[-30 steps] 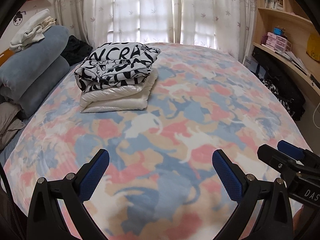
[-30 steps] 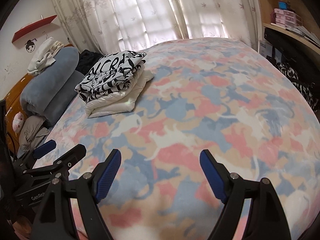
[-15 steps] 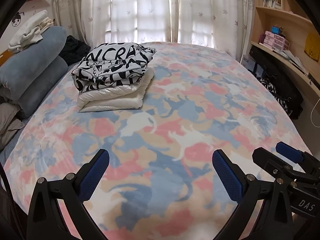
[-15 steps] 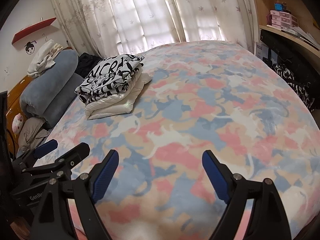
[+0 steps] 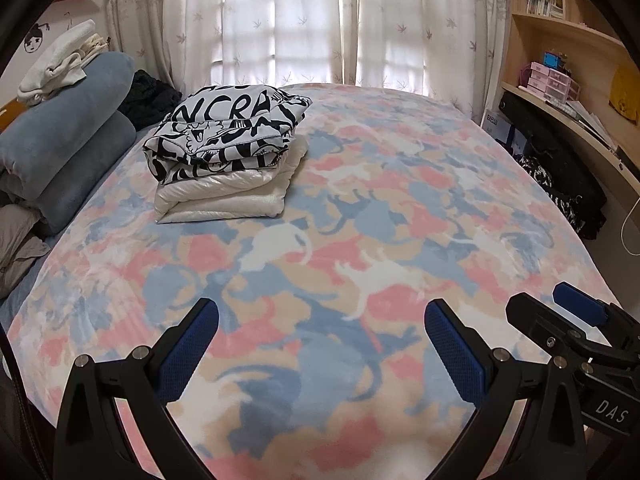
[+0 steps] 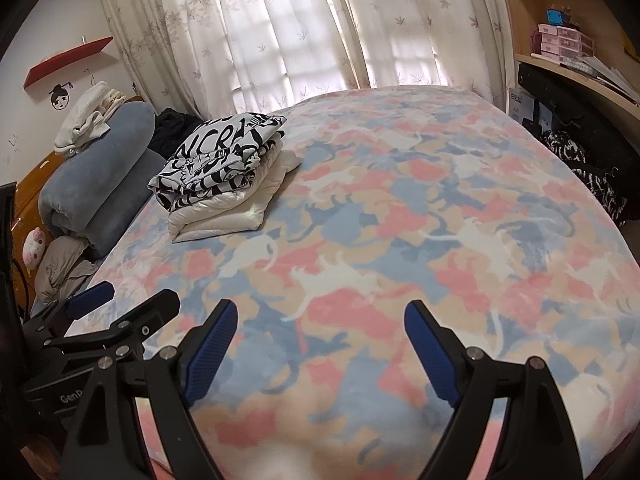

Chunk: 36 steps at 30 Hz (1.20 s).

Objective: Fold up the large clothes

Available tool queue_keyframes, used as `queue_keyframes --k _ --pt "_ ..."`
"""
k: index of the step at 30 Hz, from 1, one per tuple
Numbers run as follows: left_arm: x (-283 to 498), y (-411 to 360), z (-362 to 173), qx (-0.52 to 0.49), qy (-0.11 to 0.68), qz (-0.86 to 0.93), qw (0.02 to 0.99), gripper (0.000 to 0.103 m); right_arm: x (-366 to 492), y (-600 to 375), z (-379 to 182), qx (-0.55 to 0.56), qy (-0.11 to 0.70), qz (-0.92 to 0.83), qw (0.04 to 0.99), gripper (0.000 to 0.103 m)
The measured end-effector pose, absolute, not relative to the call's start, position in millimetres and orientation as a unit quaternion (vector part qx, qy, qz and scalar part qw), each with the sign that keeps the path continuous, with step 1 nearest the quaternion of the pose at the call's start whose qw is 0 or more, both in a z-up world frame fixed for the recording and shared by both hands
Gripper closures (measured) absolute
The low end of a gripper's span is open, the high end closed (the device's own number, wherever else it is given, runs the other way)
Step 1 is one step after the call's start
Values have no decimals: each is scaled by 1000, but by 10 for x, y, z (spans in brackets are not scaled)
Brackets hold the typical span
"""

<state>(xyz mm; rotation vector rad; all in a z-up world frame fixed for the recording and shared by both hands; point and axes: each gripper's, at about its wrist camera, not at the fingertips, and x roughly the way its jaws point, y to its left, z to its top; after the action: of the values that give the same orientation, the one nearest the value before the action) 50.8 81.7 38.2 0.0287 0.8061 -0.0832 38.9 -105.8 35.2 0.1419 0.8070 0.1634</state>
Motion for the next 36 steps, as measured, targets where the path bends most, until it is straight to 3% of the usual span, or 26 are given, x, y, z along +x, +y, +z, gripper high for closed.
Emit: queue_keyframes --k 36 --pt "417 867 354 17 396 -24 918 1 315 -1017 331 72 396 79 912 17"
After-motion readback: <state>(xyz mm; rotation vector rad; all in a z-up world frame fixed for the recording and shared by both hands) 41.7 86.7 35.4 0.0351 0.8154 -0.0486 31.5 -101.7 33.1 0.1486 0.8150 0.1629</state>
